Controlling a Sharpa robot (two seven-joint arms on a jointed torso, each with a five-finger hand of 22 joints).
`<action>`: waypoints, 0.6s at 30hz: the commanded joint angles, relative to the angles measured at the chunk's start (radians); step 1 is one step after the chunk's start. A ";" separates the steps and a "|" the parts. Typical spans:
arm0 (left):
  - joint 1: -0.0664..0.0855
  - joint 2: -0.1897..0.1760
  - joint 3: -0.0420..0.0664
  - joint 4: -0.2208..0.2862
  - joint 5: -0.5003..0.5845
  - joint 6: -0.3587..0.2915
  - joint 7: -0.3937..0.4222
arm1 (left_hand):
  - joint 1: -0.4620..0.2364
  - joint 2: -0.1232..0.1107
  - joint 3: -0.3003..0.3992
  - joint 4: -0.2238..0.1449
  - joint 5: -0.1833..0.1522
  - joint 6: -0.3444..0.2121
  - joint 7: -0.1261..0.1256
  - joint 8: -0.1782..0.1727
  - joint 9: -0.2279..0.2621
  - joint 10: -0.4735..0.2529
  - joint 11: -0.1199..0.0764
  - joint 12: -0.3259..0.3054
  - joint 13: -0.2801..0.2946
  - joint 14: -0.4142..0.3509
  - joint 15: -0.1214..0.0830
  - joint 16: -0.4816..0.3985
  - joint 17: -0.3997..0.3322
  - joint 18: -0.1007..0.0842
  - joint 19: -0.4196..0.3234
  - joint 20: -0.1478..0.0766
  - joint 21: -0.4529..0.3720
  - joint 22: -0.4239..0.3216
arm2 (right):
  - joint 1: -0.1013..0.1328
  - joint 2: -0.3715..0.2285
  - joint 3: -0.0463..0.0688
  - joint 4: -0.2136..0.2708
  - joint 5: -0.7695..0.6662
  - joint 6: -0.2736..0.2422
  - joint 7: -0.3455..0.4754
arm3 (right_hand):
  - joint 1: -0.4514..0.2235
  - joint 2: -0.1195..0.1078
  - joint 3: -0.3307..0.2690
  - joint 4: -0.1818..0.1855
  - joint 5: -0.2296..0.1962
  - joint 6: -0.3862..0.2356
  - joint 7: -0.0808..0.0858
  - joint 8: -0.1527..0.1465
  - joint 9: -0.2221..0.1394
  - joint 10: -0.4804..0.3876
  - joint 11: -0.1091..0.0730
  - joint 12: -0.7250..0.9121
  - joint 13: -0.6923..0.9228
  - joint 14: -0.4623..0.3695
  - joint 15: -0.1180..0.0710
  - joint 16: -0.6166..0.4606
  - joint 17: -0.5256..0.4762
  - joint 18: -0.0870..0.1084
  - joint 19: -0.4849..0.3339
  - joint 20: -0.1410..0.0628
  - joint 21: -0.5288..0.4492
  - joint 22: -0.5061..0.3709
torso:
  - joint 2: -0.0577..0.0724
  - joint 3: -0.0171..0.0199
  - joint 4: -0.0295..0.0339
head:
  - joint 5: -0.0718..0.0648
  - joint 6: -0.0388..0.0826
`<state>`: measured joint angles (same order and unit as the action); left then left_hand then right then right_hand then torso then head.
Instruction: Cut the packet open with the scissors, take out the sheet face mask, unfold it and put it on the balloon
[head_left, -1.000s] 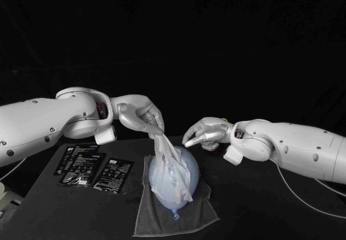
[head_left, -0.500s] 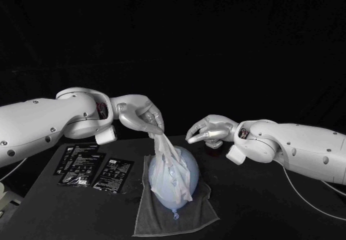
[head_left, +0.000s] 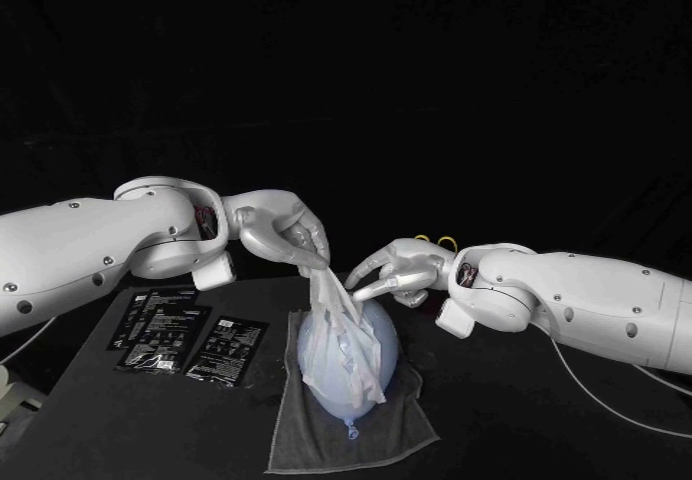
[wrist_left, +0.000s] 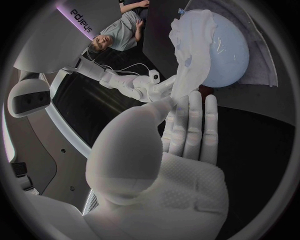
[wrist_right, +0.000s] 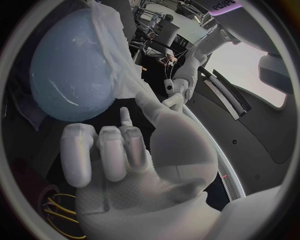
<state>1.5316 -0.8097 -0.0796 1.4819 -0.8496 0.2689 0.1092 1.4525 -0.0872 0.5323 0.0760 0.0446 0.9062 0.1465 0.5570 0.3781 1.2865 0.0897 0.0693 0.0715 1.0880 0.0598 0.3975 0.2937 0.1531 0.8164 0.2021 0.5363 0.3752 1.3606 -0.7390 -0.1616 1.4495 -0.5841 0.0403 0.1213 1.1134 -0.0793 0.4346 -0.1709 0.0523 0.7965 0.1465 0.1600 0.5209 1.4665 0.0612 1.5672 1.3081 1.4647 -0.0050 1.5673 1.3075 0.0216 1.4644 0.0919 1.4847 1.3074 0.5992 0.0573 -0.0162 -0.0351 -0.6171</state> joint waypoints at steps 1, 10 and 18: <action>0.000 0.002 0.001 0.002 0.009 -0.005 0.005 | 0.008 0.001 -0.003 -0.004 0.003 0.006 -0.001 0.003 0.089 0.008 0.001 -0.005 0.001 0.009 -0.001 -0.004 0.001 0.011 -0.007 0.001 0.007 0.001 | -0.004 0.007 -0.001 -0.004 -0.040 0.042 -0.014 | 0.004 -0.005 -0.007 0.001 -0.004 -0.005 0.000 -0.007 -0.001 0.104 0.003 0.004 0.263 0.106 0.004 0.003 0.263 -0.001 0.064 0.007 0.001 0.235 | 0.000 0.0002 0.0014 | 0.000 -0.002; 0.000 0.000 0.001 0.000 0.010 -0.005 0.005 | 0.008 0.001 -0.003 -0.004 0.003 0.006 -0.001 0.003 0.089 0.008 0.001 -0.005 0.001 0.009 -0.001 -0.004 0.001 0.011 -0.007 0.001 0.007 0.001 | -0.013 0.020 -0.002 -0.021 -0.044 0.091 -0.031 | 0.009 0.007 -0.029 0.017 -0.004 0.026 0.004 -0.006 -0.010 0.104 0.007 0.004 0.263 0.106 0.007 0.003 0.263 -0.002 0.066 0.012 0.005 0.236 | -0.001 0.0010 -0.0010 | 0.002 -0.006; 0.000 -0.001 0.001 0.000 0.009 -0.004 0.004 | 0.009 -0.001 -0.003 -0.004 0.003 0.008 -0.001 0.001 0.090 0.009 0.000 -0.004 0.002 0.010 -0.002 -0.006 0.004 0.011 -0.011 0.001 0.011 0.005 | -0.019 0.030 -0.003 -0.038 -0.040 0.119 -0.038 | 0.017 0.035 -0.040 0.038 -0.004 0.084 0.009 0.003 -0.021 0.104 0.012 0.004 0.263 0.106 0.012 0.003 0.263 -0.002 0.067 0.018 0.008 0.237 | 0.000 0.0013 -0.0008 | 0.001 -0.007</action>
<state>1.5312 -0.8114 -0.0799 1.4811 -0.8489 0.2686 0.1092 1.4523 -0.0874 0.5323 0.0760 0.0438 0.9056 0.1468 0.5569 0.3783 1.2865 0.0897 0.0694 0.0715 1.0921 0.0558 0.3975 0.2965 0.1531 0.8130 0.2056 0.5443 0.3793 1.3446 -0.7112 -0.1635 1.4120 -0.6141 0.1104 0.0929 1.1301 -0.0506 0.3931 -0.1357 0.0523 0.8763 0.1535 0.1573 0.5005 1.4664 0.0682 1.5648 1.3073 1.4665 0.0001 1.5666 1.3081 0.0215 1.4661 0.1008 1.4888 1.3081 0.5988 0.0583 -0.0170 -0.0334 -0.6239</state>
